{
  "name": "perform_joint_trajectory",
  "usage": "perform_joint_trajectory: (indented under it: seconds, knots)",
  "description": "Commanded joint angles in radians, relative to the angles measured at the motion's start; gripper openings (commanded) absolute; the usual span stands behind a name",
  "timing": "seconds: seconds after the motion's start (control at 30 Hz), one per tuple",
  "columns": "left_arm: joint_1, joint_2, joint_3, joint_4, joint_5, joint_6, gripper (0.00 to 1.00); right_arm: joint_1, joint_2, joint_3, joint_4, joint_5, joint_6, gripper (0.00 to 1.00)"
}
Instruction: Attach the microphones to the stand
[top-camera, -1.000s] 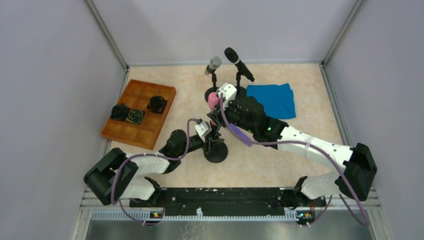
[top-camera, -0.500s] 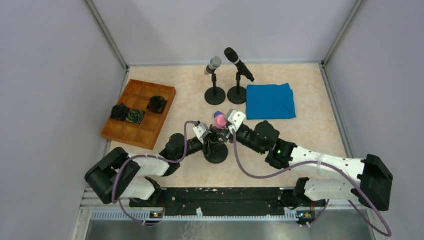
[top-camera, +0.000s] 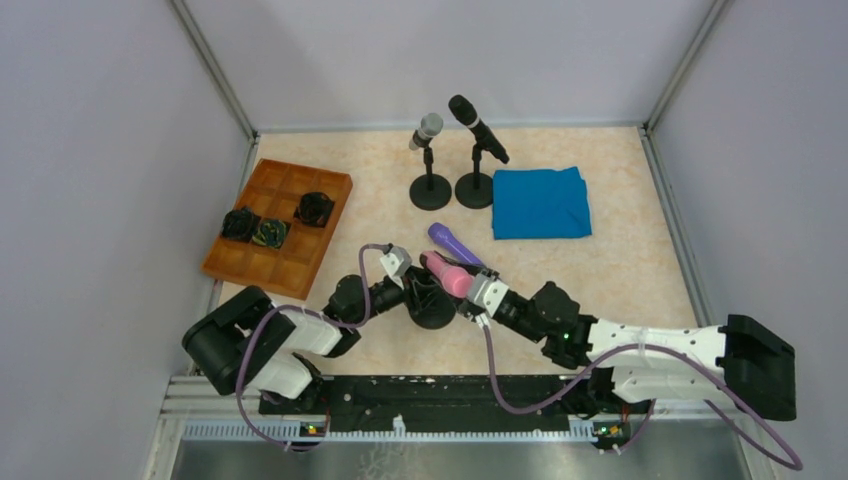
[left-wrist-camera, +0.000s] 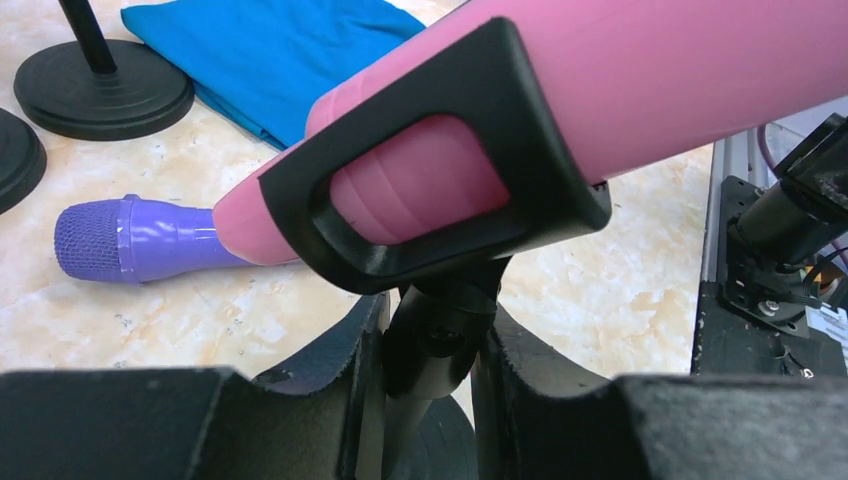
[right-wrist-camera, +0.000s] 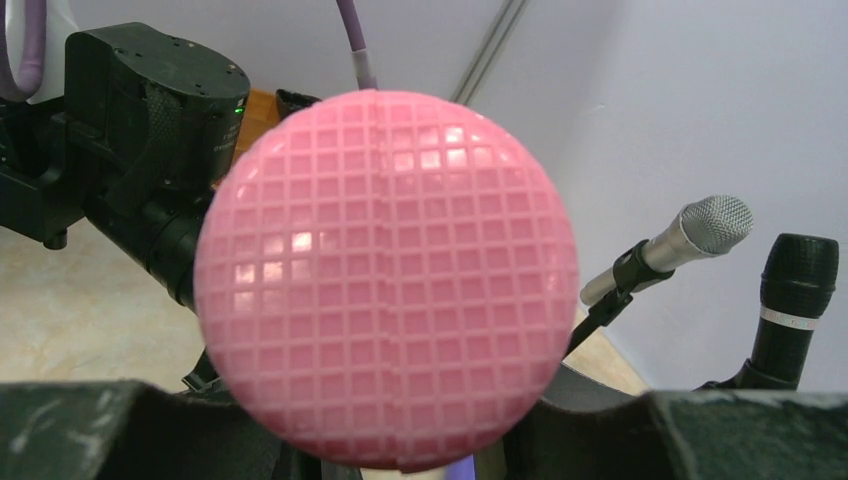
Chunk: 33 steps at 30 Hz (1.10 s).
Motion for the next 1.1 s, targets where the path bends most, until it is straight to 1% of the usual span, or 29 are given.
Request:
perform_joint_trajectory:
  seconds: [0.0, 0.1, 0.2, 0.3, 0.37, 0.53, 0.67, 0.9, 1.0, 1.07]
  knots:
    - [0.028, 0.022, -0.016, 0.184, -0.065, -0.143, 0.31, 0.014, 0.007, -0.061, -0.089, 0.100, 0.020, 0.00]
    - [0.028, 0.031, -0.012, 0.215, -0.047, -0.155, 0.41, 0.022, 0.014, -0.068, -0.066, 0.123, 0.013, 0.00]
    - [0.028, 0.022, -0.003, 0.213, -0.032, -0.161, 0.49, 0.024, 0.016, -0.072, -0.066, 0.133, 0.006, 0.00]
    - [0.027, 0.012, -0.001, 0.211, -0.045, -0.168, 0.62, 0.025, 0.013, -0.076, -0.067, 0.129, 0.012, 0.00]
    - [0.027, 0.004, 0.000, 0.205, -0.049, -0.168, 0.64, 0.027, 0.010, -0.077, -0.070, 0.127, 0.015, 0.00]
    - [0.027, 0.014, 0.017, 0.218, -0.023, -0.173, 0.63, 0.029, 0.010, -0.067, -0.076, 0.114, 0.033, 0.00]
    - [0.027, 0.026, 0.033, 0.245, 0.006, -0.186, 0.58, 0.033, 0.017, -0.063, -0.075, 0.109, 0.040, 0.00]
    - [0.024, 0.019, 0.043, 0.256, 0.042, -0.198, 0.37, 0.038, 0.026, -0.062, -0.065, 0.110, 0.057, 0.00]
    - [0.024, 0.018, 0.045, 0.252, 0.046, -0.201, 0.24, 0.042, 0.029, -0.061, -0.061, 0.112, 0.057, 0.00]
    - [0.024, 0.019, 0.054, 0.245, 0.053, -0.201, 0.08, 0.044, 0.027, -0.058, -0.062, 0.108, 0.059, 0.00]
